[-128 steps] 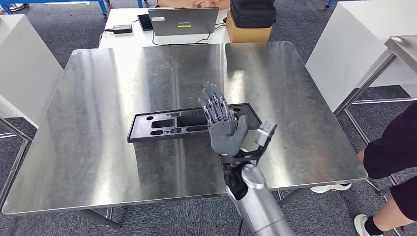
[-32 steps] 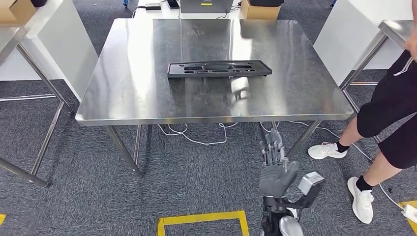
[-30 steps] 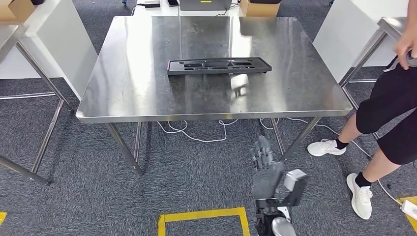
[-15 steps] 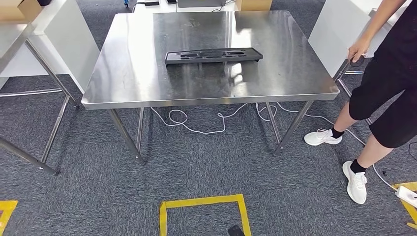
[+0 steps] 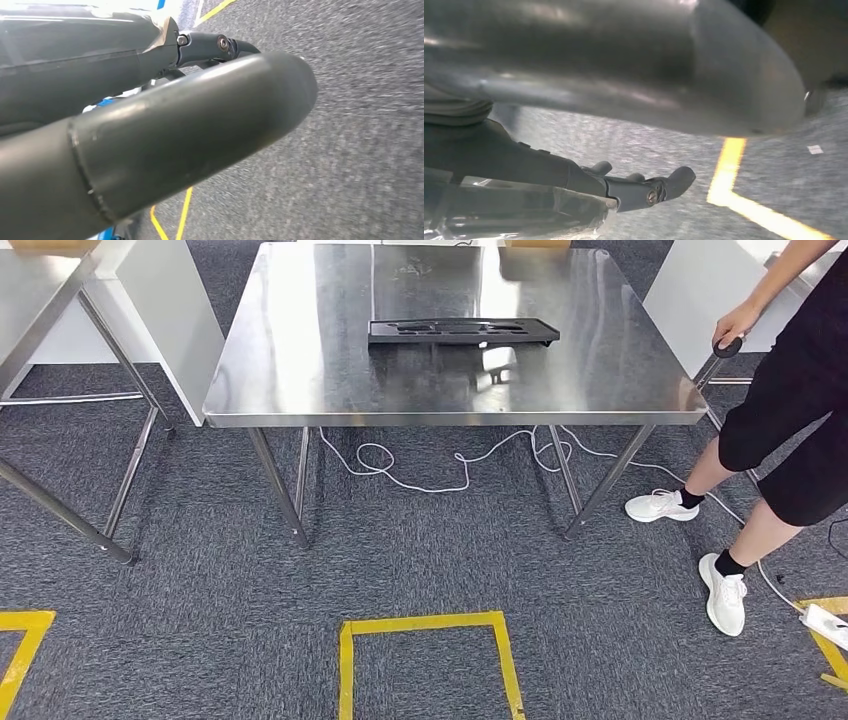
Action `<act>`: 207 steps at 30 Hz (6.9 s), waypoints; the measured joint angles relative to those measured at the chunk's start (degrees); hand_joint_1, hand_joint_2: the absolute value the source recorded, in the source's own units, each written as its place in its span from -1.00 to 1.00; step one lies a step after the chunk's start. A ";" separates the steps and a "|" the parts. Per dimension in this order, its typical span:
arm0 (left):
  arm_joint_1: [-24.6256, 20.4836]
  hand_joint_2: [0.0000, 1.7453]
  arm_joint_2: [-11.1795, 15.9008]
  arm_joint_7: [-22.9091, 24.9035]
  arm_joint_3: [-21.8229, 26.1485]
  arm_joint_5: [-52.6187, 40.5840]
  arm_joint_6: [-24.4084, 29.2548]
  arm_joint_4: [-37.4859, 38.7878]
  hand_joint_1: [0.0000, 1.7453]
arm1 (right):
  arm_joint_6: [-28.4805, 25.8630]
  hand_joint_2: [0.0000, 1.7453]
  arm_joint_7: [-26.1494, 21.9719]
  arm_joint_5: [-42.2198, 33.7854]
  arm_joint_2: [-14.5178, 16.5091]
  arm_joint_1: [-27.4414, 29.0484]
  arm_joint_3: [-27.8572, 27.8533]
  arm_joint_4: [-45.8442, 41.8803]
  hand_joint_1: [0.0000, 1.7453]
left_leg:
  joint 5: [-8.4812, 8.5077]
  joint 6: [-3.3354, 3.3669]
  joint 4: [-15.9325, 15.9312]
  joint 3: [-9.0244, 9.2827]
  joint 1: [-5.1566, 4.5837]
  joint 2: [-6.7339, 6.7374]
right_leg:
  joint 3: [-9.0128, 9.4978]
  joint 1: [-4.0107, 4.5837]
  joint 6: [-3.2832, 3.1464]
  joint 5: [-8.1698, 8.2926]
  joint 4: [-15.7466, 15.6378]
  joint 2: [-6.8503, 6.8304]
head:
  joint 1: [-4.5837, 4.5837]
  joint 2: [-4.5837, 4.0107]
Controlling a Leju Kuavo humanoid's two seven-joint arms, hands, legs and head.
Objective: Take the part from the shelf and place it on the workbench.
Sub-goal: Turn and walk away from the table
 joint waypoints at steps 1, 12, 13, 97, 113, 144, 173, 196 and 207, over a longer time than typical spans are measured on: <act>0.00 -1.00 -0.03 0.00 0.05 -0.13 -0.08 0.01 -1.00 | -0.47 -1.00 0.67 -0.04 -0.23 0.03 -0.08 0.16 -1.00 | 0.60 -0.04 0.01 -0.72 -0.12 0.04 | 1.31 0.02 0.41 0.54 -0.31 0.03 | 0.00 0.00; -0.21 -1.00 -0.26 0.00 0.34 -0.90 -0.37 0.10 -1.00 | -2.62 -1.00 2.97 0.00 -1.50 -0.13 -0.55 0.78 -1.00 | -2.50 -3.32 4.77 -4.41 0.24 -0.44 | 12.11 0.31 -3.61 5.14 -19.17 0.14 | -0.13 0.00; -0.17 -1.00 -0.28 0.03 0.36 -0.91 -0.36 0.13 -1.00 | -2.64 -1.00 2.97 0.06 -1.50 -0.08 -0.57 0.80 -1.00 | -5.73 -3.58 8.26 -5.06 0.27 -0.57 | 11.36 0.42 -4.04 5.83 -19.15 0.14 | -0.23 0.00; 0.95 -1.00 -0.48 -0.55 0.20 -4.07 -2.18 0.29 -1.00 | -0.50 -1.00 1.94 4.76 0.03 0.56 0.65 1.56 -1.00 | -3.60 -2.06 0.00 3.97 0.53 5.36 | 7.51 -0.08 0.52 5.35 -15.06 -3.26 | 1.15 0.00; 1.70 -1.00 0.50 -0.55 0.08 -3.77 0.00 0.34 -1.00 | 1.44 -1.00 3.59 7.84 0.39 0.72 2.77 1.60 -1.00 | -10.89 -3.69 15.25 -2.34 0.98 -0.92 | 7.92 0.22 -3.12 6.97 -16.22 3.86 | 0.39 0.00; -0.92 -1.00 -2.07 -0.68 0.40 -5.43 -3.97 0.44 -1.00 | -5.11 -1.00 0.22 -1.34 -3.18 -0.09 -3.04 1.67 -1.00 | -3.50 -2.64 2.14 2.73 0.69 -4.56 | 7.54 0.82 -2.87 7.35 -15.95 6.98 | 0.35 0.00; -0.06 -1.00 0.08 -0.50 1.08 -4.22 -2.19 0.38 -1.00 | -2.32 -1.00 3.14 1.44 0.03 0.43 -4.05 1.69 -1.00 | -5.14 -2.89 6.37 1.17 0.87 -3.11 | 7.33 0.46 -3.02 7.55 -15.79 5.69 | 0.09 0.00; -1.55 -1.00 0.17 -0.63 4.71 -3.79 -2.99 0.22 -1.00 | -2.66 -1.00 0.67 1.40 0.08 0.44 -3.42 1.73 -1.00 | -6.26 -3.81 2.92 3.94 0.55 2.64 | 7.76 -0.20 -2.83 7.26 -16.41 -0.21 | 0.52 0.00; -1.24 -1.00 0.44 -1.02 3.80 -6.15 -1.35 0.25 -1.00 | -2.96 -1.00 1.00 3.19 1.22 -0.05 -3.30 1.73 -1.00 | -2.54 -1.97 -0.24 3.57 0.19 -5.12 | 7.35 0.89 -2.84 7.78 -16.33 7.55 | 0.28 0.00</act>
